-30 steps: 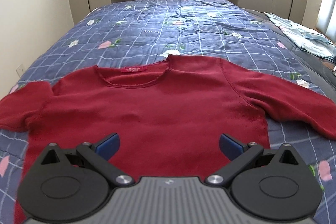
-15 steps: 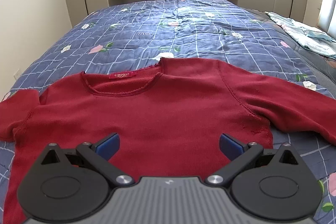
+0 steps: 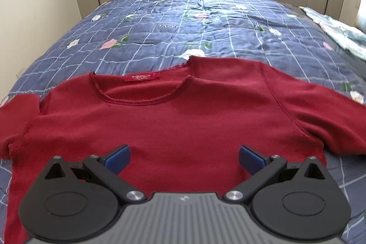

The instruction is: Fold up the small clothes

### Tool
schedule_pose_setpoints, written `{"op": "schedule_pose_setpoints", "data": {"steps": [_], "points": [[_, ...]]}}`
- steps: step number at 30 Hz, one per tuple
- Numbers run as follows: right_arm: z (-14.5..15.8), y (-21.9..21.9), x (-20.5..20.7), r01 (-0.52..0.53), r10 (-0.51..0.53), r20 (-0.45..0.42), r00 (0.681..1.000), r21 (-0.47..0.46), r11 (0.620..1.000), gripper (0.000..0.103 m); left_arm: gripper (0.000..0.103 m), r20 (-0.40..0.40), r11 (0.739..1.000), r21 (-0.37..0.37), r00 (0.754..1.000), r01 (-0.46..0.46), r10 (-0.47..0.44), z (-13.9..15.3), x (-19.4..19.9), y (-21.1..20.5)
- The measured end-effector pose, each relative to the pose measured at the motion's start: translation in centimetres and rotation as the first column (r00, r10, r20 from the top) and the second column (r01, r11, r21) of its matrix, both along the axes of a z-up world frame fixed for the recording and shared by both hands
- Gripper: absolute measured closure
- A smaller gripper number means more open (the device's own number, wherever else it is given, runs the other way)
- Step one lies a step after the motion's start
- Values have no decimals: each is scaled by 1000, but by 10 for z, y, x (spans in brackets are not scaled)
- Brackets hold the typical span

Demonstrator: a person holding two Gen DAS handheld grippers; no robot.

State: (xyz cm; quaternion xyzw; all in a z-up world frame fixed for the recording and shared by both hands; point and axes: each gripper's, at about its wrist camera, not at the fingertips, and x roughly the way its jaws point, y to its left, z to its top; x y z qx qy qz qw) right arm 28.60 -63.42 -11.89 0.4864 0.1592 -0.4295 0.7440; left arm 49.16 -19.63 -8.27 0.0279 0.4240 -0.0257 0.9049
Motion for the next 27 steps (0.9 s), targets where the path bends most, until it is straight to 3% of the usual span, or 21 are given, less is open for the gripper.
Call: {"op": "schedule_pose_setpoints", "data": {"steps": [7,10,13,16,20,23,27], "points": [[63,22,37,-123,129,10,992,-225,967,98,0,22,1000,-16,1000,-16,16,24,1,34],[99,44,70,-224,244,21,970,-327,918,98,0,24,998,-19,998,-56,57,36,3,56],[131,79,113,-353,397,20,918,-419,837,99,0,29,992,-73,994,-100,102,49,4,85],[154,133,158,-489,563,-4,827,-500,715,99,0,34,979,-139,988,-146,152,61,3,120],[167,217,214,-645,757,-36,652,-551,530,99,0,59,962,-184,974,-203,217,77,-1,166],[161,281,243,-730,858,-56,510,-556,397,99,0,84,949,-205,962,-238,259,88,-8,197],[131,356,262,-815,932,-82,353,-517,263,99,0,101,934,-218,945,-283,310,99,-16,240]]}}
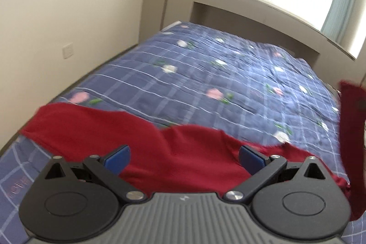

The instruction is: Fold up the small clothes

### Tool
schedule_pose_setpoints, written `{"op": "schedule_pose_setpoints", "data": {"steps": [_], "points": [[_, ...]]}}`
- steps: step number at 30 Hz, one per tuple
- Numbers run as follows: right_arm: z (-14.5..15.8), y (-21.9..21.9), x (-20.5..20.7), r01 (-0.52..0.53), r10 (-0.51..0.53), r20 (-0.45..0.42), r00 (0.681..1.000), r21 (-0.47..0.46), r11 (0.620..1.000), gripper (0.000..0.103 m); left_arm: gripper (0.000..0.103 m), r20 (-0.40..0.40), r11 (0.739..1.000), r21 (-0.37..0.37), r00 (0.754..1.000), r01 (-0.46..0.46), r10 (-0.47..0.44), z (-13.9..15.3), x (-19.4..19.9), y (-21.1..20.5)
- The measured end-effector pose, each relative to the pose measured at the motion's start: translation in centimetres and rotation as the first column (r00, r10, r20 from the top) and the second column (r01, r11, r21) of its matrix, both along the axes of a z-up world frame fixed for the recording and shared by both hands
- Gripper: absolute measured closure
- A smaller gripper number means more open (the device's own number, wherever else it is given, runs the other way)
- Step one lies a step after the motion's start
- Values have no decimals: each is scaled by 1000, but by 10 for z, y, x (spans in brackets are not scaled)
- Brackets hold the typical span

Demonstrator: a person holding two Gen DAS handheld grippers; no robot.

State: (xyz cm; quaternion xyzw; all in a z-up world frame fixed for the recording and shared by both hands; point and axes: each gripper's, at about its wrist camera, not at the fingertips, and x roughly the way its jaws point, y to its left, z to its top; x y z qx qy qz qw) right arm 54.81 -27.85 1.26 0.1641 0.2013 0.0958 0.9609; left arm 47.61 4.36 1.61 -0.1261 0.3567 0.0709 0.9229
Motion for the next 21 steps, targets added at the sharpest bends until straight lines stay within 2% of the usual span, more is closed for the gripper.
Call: {"op": "schedule_pose_setpoints", "data": {"steps": [4,9,14,17,19,20,21], "points": [[-49,71,6,-125,123,-116,986,-9,992,99,0,9,999,17,999,-35,35,-1,-3,33],[-102,150,-9,-246,229,-241,943,-44,968,99,0,-6,999,-9,999,-40,40,-14,-1,52],[-122,171,-12,-312,279,-299,912,-69,947,98,0,-31,998,-66,999,4,-7,-33,8,50],[-121,161,-14,-312,279,-311,909,-60,948,81,0,-54,996,-88,998,34,-38,-44,17,42],[-119,149,-20,-310,277,-305,911,-64,949,54,0,-62,994,-98,996,53,-59,-49,21,35],[-115,139,-26,-307,277,-292,915,-64,949,48,0,-64,993,-102,995,64,-70,-52,23,31],[-113,130,-30,-307,278,-281,919,-63,950,37,0,-67,991,-109,995,72,-79,-53,24,26]]}}
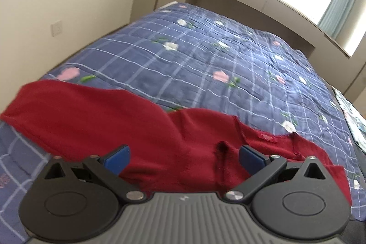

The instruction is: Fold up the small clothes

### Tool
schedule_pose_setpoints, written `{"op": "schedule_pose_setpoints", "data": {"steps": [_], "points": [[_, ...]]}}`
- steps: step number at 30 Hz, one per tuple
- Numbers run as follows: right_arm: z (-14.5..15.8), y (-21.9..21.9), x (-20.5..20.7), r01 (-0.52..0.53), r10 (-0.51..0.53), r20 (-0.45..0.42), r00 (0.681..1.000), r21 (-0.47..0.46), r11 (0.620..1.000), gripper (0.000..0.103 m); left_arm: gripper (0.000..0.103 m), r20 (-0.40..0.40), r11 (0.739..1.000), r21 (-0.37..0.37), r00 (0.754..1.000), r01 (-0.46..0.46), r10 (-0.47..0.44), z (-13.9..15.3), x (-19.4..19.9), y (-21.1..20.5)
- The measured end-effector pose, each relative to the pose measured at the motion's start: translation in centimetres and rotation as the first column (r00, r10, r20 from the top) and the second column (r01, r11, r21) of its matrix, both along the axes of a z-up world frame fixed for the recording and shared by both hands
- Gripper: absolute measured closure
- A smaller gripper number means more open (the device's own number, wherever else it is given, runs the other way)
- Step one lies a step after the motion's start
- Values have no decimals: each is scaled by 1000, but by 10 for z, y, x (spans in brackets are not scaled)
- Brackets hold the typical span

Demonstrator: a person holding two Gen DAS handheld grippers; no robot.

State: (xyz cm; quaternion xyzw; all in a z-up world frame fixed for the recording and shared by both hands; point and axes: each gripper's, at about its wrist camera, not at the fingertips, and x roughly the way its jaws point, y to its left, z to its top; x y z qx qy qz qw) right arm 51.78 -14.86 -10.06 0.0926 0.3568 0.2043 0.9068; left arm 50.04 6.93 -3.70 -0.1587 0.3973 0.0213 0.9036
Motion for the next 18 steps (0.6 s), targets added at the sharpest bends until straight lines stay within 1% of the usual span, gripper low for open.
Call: {"op": "schedule_pose_setpoints", "data": {"steps": [1,3,7,8,9,12,13,14,16,17,18], "points": [[4,-12,-7,8,-8,13,1000,1,1000,25,0,-1,1000,-7,1000,16,-16,-3,3,-6],[13,-40,-21,43,-43,49,998,-11,999,15,0,-4,999,-23,999,48,-48,-9,8,-16],[24,-105,-44,164,-151,133,979,-89,982,3,2,-36,996,-28,996,82,-83,-24,19,-39],[25,-122,-46,201,-183,152,971,-110,973,3,8,-39,996,-20,995,90,-91,-26,20,-44],[25,-136,-46,233,-213,161,964,-119,965,2,12,-43,995,-7,994,98,-98,-27,20,-50],[20,-184,-38,326,-306,159,939,-118,938,2,28,-53,992,36,991,123,-121,-30,21,-65],[19,-197,-34,352,-333,158,930,-117,928,3,39,-54,991,44,991,128,-125,-30,21,-68],[16,-210,-28,373,-356,150,923,-109,921,4,57,-57,990,45,990,133,-131,-30,22,-70],[6,-233,-11,399,-393,96,915,-58,915,12,73,-73,990,41,989,132,-129,-31,23,-71],[0,-244,-2,416,-415,53,908,-24,909,14,78,-84,991,43,989,130,-126,-32,24,-71],[-6,-252,6,427,-427,20,904,3,904,20,81,-95,991,48,988,128,-123,-33,25,-72]]}}
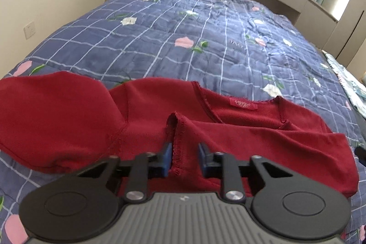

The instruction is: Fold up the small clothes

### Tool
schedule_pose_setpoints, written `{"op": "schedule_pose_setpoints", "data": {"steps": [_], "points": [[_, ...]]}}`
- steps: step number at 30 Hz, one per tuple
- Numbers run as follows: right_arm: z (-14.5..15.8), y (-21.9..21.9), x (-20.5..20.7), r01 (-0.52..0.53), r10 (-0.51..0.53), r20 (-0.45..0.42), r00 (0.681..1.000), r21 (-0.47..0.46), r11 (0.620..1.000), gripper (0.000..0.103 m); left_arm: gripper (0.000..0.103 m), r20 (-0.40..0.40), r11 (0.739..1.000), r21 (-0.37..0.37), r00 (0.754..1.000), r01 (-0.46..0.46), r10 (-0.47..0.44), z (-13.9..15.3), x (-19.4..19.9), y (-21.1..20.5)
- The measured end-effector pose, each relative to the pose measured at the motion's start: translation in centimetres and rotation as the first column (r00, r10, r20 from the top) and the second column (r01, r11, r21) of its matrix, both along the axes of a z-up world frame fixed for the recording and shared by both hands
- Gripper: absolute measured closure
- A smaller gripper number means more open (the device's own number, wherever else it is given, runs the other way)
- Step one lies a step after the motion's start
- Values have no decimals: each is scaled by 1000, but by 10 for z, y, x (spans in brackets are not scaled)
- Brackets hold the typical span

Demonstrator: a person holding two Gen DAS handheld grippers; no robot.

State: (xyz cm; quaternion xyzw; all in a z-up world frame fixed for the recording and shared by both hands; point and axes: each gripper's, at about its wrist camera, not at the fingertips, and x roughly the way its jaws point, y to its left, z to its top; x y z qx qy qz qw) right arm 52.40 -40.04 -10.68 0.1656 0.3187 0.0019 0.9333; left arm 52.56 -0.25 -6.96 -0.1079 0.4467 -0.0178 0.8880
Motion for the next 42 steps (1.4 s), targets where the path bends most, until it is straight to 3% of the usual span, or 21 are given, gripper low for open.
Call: {"op": "schedule_pose_setpoints", "data": {"steps": [3,5,6,7,10,13,17,21,24,25,26,27,32,37,42], "points": [[-17,-17,23,43,-38,-67,997,81,996,32,93,-6,999,46,1000,3,-2,1,2,-4],[-23,-24,30,67,-57,-83,995,122,990,56,99,-8,997,72,1000,3,-2,2,2,-6],[-23,-23,34,70,-58,-91,994,128,989,77,101,-7,997,74,1000,3,-3,4,1,-6],[-22,-24,35,75,-64,-90,994,131,988,91,101,3,997,74,1000,3,-3,7,0,-7],[-14,-20,32,60,-55,-56,997,90,994,95,102,42,994,107,999,3,-8,13,-5,-10],[-12,-16,31,61,-60,-55,997,28,998,96,102,29,989,150,999,9,-13,8,-3,-15],[-18,-16,33,56,-55,-69,996,11,998,96,102,-3,989,151,1000,0,1,-5,-1,-12],[-8,-8,10,40,-43,-43,998,-62,997,73,99,-3,995,99,1000,-5,5,-7,-3,-6],[0,2,-27,-13,11,-15,1000,-140,990,49,83,0,998,54,1000,-13,13,-4,-5,-2],[2,6,-40,-24,23,-7,1000,-171,985,40,69,4,999,44,1000,-11,11,-3,-7,-2],[3,10,-55,-35,36,1,999,-206,978,37,57,11,999,41,1000,-13,12,-2,-9,-2],[4,15,-66,-43,45,5,999,-240,970,35,54,19,999,43,1000,-14,14,-1,-11,-4],[-9,41,-96,-104,100,-29,995,-396,912,35,53,10,994,113,1000,-15,14,-6,-13,-14],[-18,53,-88,-94,95,-14,995,-361,928,47,53,-17,993,113,1000,-24,26,-15,-10,-13],[-13,54,-79,-37,52,47,998,-283,959,47,53,-23,995,99,999,-28,30,-15,-10,-9]]}}
